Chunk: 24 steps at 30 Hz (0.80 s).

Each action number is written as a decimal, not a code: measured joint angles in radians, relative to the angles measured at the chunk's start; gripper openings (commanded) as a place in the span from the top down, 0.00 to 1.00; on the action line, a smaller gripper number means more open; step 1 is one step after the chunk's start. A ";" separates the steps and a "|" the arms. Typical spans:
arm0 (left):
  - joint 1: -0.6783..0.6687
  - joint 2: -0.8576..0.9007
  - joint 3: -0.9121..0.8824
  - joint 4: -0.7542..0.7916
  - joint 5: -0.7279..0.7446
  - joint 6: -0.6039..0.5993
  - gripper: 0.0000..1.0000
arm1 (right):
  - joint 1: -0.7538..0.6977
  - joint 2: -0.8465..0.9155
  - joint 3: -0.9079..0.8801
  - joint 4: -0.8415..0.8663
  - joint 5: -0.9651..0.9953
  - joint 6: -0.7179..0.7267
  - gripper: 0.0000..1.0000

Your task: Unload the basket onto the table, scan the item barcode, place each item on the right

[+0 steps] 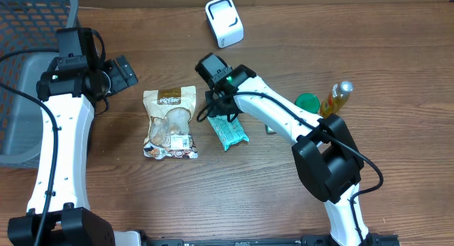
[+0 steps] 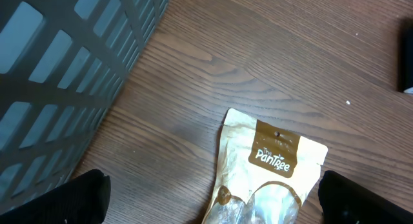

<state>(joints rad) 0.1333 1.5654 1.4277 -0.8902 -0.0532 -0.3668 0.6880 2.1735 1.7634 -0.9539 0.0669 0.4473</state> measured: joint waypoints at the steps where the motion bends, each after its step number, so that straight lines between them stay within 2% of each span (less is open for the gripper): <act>1: 0.000 0.000 0.000 0.000 0.000 0.000 0.00 | 0.000 0.000 0.006 -0.001 0.000 0.000 0.72; 6: 0.000 0.000 0.000 0.000 0.000 0.000 0.00 | 0.000 0.000 -0.001 0.010 0.002 -0.003 0.73; 14: 0.000 0.000 0.000 0.000 0.000 0.000 0.00 | 0.000 0.000 -0.134 0.166 0.012 -0.003 0.72; 19: 0.000 0.000 0.000 0.000 0.000 0.000 0.00 | 0.002 -0.021 -0.214 0.282 0.010 0.001 0.50; 21: 0.000 0.000 0.000 0.000 0.000 0.000 0.01 | 0.004 -0.026 -0.224 0.297 0.010 -0.006 0.44; 24: 0.000 0.000 0.000 0.000 0.000 0.000 0.00 | 0.007 -0.028 -0.223 0.285 0.011 -0.006 0.42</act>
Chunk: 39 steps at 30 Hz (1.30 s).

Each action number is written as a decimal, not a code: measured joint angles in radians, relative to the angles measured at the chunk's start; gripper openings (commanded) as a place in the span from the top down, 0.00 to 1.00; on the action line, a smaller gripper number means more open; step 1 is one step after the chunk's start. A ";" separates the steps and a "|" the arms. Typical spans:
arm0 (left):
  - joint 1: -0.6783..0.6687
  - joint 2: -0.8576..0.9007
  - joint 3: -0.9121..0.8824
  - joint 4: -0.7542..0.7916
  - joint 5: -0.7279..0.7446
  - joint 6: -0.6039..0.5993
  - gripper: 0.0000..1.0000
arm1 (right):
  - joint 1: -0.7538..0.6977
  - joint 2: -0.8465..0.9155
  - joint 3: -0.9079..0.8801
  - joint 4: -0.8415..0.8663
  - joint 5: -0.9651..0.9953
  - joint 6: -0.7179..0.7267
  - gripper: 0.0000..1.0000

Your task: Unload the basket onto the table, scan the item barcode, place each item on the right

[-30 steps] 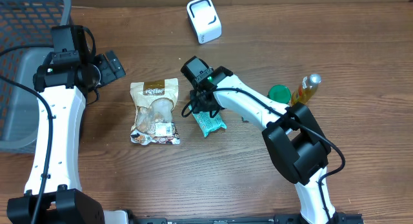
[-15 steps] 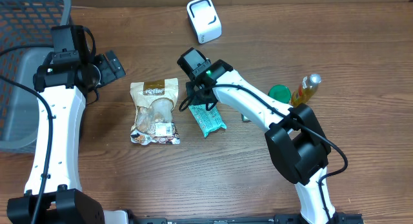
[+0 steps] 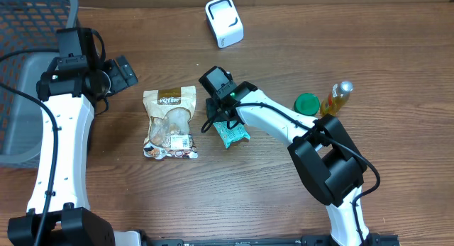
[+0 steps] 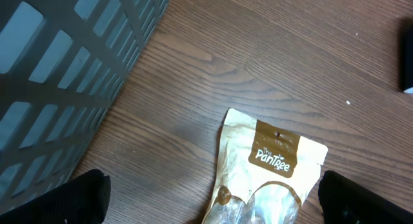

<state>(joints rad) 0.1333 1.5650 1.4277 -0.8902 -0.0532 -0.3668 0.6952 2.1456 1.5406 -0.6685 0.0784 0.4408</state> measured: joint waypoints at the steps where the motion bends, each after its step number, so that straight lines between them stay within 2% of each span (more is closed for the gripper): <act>1: 0.000 0.000 0.000 0.000 0.000 0.000 0.00 | 0.000 0.000 0.009 -0.018 0.000 0.000 0.41; 8: 0.000 0.000 0.000 0.000 0.000 0.000 0.00 | -0.001 -0.008 0.129 -0.254 0.000 0.005 0.33; 12: 0.000 0.000 0.000 0.000 0.000 0.000 0.00 | -0.002 -0.062 0.188 -0.404 0.000 0.075 0.26; 14: 0.000 0.000 0.000 0.000 0.000 0.000 0.01 | -0.002 -0.083 0.195 -0.448 -0.002 0.114 0.26; 15: 0.000 0.000 0.000 0.000 0.000 0.000 0.01 | -0.002 -0.092 0.195 -0.472 -0.005 0.135 0.27; 20: 0.000 0.000 0.000 0.000 0.000 0.000 0.00 | -0.002 -0.097 0.178 -0.509 -0.034 0.260 0.55; 22: 0.000 0.000 0.000 0.000 0.000 0.000 0.00 | -0.002 -0.097 0.154 -0.510 -0.051 0.317 0.60; 30: 0.000 0.000 0.000 0.000 0.000 0.000 0.00 | -0.002 -0.097 0.032 -0.509 -0.137 0.516 0.63; 39: 0.000 0.000 0.000 0.000 0.000 0.000 0.00 | -0.001 -0.097 -0.073 -0.419 -0.159 0.626 0.64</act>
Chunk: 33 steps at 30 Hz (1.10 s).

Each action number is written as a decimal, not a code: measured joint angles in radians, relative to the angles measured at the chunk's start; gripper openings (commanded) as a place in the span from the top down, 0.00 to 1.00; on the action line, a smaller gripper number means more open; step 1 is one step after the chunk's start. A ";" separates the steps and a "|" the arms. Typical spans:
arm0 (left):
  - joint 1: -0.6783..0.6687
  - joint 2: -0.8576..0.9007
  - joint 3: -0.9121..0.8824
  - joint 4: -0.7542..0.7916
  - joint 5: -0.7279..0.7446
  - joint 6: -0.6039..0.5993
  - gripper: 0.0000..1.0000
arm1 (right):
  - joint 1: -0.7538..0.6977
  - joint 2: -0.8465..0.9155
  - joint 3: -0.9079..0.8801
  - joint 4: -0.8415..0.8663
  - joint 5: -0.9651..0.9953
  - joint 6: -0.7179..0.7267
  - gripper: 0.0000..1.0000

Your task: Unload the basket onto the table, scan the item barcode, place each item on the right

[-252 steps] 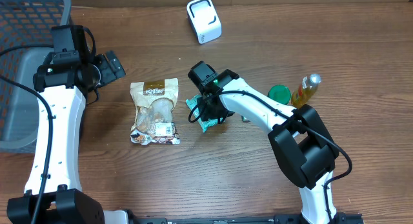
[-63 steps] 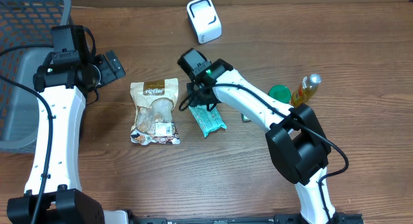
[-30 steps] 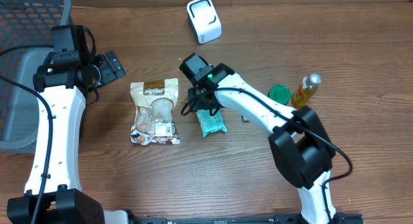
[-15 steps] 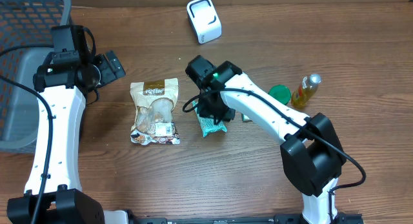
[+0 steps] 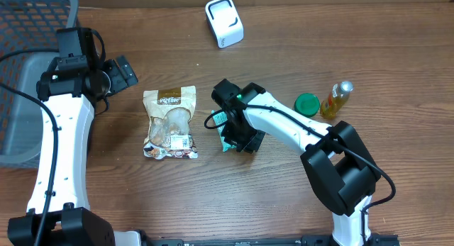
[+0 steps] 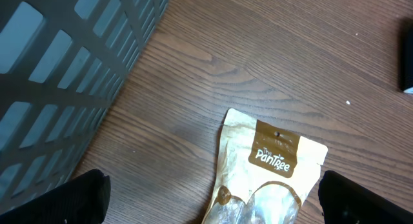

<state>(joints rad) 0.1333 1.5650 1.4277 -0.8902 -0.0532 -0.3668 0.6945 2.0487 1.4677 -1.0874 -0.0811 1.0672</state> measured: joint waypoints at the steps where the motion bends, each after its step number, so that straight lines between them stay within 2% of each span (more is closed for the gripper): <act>1: 0.000 0.000 0.000 0.000 0.000 0.000 0.01 | 0.000 0.000 -0.007 0.007 0.000 0.003 0.64; 7: 0.000 0.000 0.000 0.000 0.000 0.000 0.01 | 0.002 0.000 -0.024 0.024 0.051 -0.010 0.65; 12: 0.000 0.000 0.000 0.000 0.000 0.000 0.01 | 0.002 0.000 -0.024 0.060 0.175 -0.040 0.60; 18: 0.000 0.000 0.000 0.000 0.000 0.000 0.00 | 0.001 0.000 -0.024 0.077 0.276 -0.066 0.59; 24: 0.000 0.000 0.000 0.000 0.000 0.000 0.01 | -0.014 0.000 0.063 -0.019 0.261 -0.213 0.34; 28: 0.000 0.000 0.000 0.000 0.000 0.000 0.00 | -0.038 0.000 0.151 -0.035 0.196 -0.290 0.32; 33: 0.000 0.000 0.000 0.000 0.000 0.000 0.00 | -0.085 0.000 0.159 -0.027 0.039 -0.335 0.28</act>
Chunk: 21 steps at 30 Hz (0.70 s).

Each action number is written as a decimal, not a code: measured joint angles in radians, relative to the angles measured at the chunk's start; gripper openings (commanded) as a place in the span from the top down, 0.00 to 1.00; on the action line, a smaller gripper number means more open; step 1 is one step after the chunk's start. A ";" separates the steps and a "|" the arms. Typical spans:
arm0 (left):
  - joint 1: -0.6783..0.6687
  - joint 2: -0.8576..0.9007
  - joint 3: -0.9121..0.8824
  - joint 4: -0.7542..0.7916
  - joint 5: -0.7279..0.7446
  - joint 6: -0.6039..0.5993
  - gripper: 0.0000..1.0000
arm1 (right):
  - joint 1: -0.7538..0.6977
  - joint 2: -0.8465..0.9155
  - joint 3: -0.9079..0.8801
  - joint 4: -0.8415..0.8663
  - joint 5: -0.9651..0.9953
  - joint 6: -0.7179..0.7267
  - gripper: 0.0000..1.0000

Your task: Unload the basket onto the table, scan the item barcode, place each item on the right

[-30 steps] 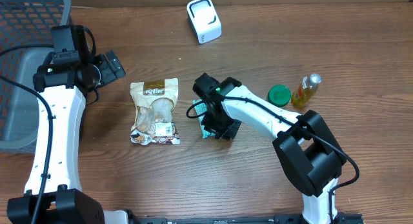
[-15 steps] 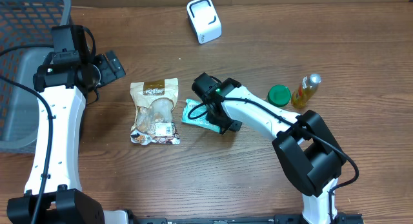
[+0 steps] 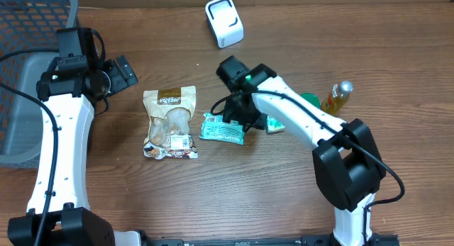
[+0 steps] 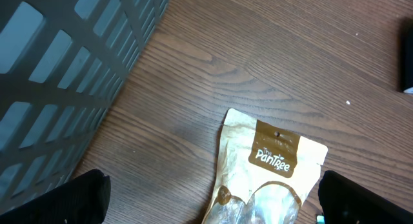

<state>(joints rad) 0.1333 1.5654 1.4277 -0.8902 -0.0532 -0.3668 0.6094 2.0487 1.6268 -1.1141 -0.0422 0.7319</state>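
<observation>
A teal snack packet [image 3: 221, 130] lies almost level across the table's middle, a white label at its left end. My right gripper [image 3: 250, 120] reaches down onto the packet's right end and is shut on it. The white scanner [image 3: 224, 22] stands at the back centre. A tan Pantree pouch [image 3: 170, 123] lies left of the packet, and its top shows in the left wrist view [image 4: 274, 166]. My left gripper [image 3: 119, 71] hangs open above the table beside the pouch's top, its fingertips [image 4: 71, 198] wide apart with nothing between them.
A grey mesh basket [image 3: 28, 69] fills the left edge and shows close by in the left wrist view [image 4: 58, 62]. A green lid [image 3: 310, 100] and a yellow bottle [image 3: 335, 98] stand to the right of my right arm, with a small grey item [image 3: 274, 127] beside them.
My right gripper has moved up and to the right. The teal packet has turned from slanted to nearly level and now reaches further left. The left arm has not moved.
At first my right gripper stood just behind the slanted teal packet. It then sat closer over the packet's top, and later lay on the packet itself. Now the packet is turned level with the gripper at its right end. My left arm stayed still, open.
</observation>
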 measured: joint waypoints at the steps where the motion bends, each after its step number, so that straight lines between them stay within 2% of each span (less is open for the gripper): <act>1: 0.000 0.000 0.000 0.000 0.000 0.000 0.00 | -0.006 0.000 0.000 0.008 -0.020 -0.002 0.20; 2: 0.000 0.000 0.000 0.000 0.000 0.000 0.00 | -0.013 0.000 0.000 0.016 -0.035 -0.006 0.07; 3: 0.000 0.000 0.000 0.000 0.000 0.000 0.00 | -0.017 0.000 0.000 0.021 -0.048 -0.008 0.00; 21: 0.000 0.000 0.000 0.000 0.000 0.000 0.01 | -0.019 0.000 0.000 0.023 -0.084 -0.025 0.00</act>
<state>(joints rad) 0.1333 1.5654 1.4277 -0.8902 -0.0532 -0.3668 0.5900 2.0487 1.6268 -1.0912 -0.1265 0.7067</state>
